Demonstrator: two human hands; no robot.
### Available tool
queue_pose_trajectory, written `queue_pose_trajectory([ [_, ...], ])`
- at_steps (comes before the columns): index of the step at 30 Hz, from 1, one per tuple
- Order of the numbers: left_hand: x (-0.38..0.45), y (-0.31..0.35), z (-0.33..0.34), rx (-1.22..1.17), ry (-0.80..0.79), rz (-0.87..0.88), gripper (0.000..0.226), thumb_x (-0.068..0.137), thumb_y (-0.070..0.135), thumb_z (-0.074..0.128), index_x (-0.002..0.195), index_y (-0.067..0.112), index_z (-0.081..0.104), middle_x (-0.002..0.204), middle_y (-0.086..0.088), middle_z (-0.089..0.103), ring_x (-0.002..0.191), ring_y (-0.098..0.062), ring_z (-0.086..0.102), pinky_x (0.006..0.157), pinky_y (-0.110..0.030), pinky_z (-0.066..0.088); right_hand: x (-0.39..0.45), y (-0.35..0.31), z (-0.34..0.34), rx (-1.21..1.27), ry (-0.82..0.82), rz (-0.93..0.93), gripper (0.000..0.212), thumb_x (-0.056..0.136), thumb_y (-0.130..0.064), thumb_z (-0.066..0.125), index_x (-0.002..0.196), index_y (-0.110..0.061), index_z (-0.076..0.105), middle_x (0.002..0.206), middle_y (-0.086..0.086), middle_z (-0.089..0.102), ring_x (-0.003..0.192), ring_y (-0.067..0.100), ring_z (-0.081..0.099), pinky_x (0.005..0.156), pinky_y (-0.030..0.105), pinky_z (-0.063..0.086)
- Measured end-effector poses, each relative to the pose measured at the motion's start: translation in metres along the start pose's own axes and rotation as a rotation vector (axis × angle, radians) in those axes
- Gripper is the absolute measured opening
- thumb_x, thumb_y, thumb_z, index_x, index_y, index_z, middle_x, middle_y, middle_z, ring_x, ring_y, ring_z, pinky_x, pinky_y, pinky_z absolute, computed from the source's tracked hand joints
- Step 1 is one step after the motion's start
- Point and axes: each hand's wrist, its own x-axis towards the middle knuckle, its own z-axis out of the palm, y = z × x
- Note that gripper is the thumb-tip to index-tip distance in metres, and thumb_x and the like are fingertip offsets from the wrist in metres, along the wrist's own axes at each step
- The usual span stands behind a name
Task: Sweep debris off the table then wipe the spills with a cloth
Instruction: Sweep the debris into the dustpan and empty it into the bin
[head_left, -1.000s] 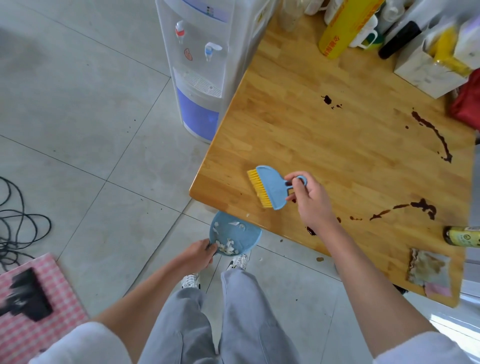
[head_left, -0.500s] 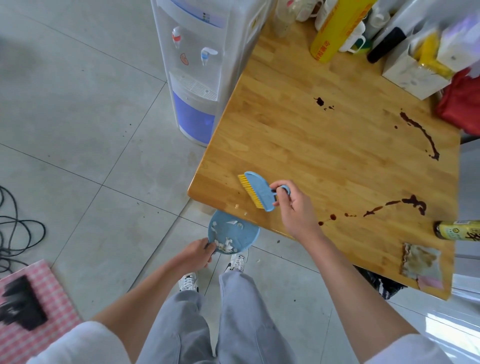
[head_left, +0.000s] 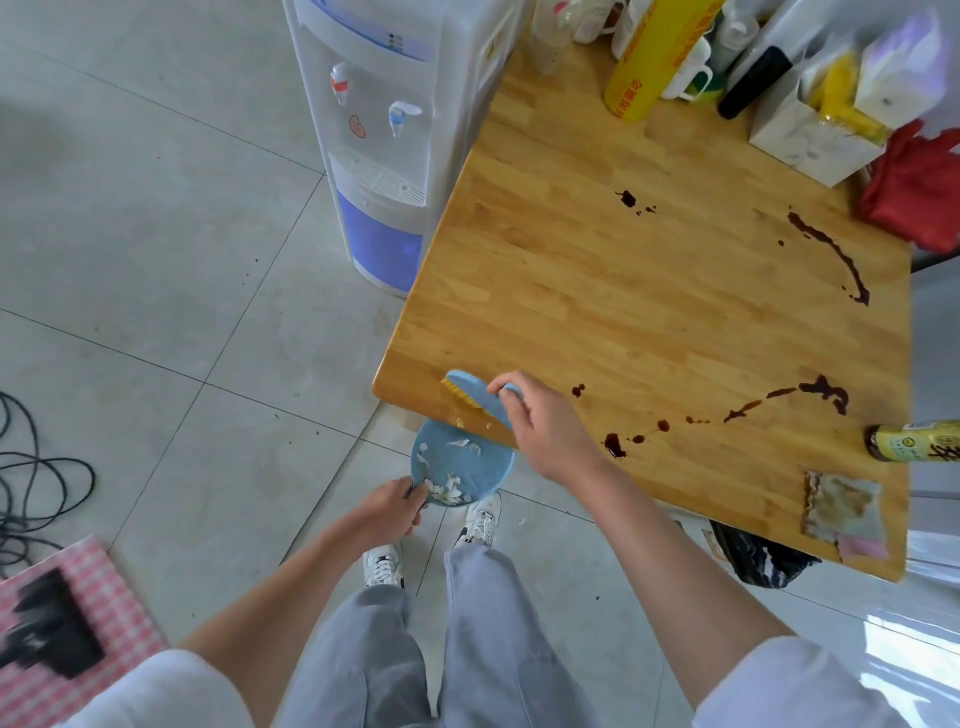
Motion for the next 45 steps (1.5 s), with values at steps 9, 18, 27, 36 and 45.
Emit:
queue_pose_trajectory([
  [9,0.000,0.001,-0.001,-0.020,-0.002,-0.020,0.031,0.106,0.028,0.039,0.090,0.007,0.055,0.074,-0.007,0.057,0.060,-0.017,0.052,0.045,-0.017,0.038,-0.011,0.008,-0.015,0.154,0.120,0.129,0.022,0.105,-0.030,0.039,0.104,-0.042,0.058,0.055,-0.003,0.052,0.076,0.035,0.065,0.050,0.031,0.036],
  [18,-0.005,0.004,-0.003,0.005,-0.017,-0.015,0.033,0.106,0.030,0.038,0.096,0.005,0.058,0.077,-0.006,0.059,0.064,-0.017,0.054,0.048,-0.019,0.039,-0.025,0.012,-0.005,0.305,0.249,0.180,0.022,0.105,-0.028,0.039,0.106,-0.036,0.059,0.089,-0.013,0.067,0.086,-0.002,0.068,0.053,0.008,0.038],
  [27,-0.008,0.003,-0.002,0.021,-0.002,-0.013,0.033,0.106,0.030,0.038,0.098,0.005,0.058,0.077,-0.006,0.058,0.065,-0.017,0.054,0.046,-0.017,0.039,-0.030,0.030,0.003,0.404,0.239,0.259,0.024,0.102,-0.032,0.041,0.098,-0.042,0.062,0.095,-0.014,0.069,0.079,0.007,0.070,0.065,0.016,0.052],
  [36,-0.008,0.005,0.001,0.034,-0.012,0.009,0.032,0.105,0.030,0.037,0.093,0.008,0.057,0.075,-0.004,0.058,0.062,-0.014,0.054,0.050,-0.019,0.040,-0.015,0.083,0.006,0.624,0.318,0.413,0.024,0.100,-0.027,0.047,0.093,-0.037,0.068,0.096,-0.009,0.071,0.088,0.011,0.070,0.084,0.040,0.058],
  [45,-0.003,0.008,0.001,0.018,-0.005,-0.015,0.032,0.106,0.028,0.037,0.091,0.008,0.057,0.074,-0.005,0.057,0.060,-0.014,0.052,0.043,-0.014,0.039,-0.030,0.084,0.007,0.592,0.296,0.355,0.020,0.095,-0.041,0.047,0.099,-0.036,0.066,0.100,-0.011,0.071,0.089,0.013,0.072,0.085,0.046,0.058],
])
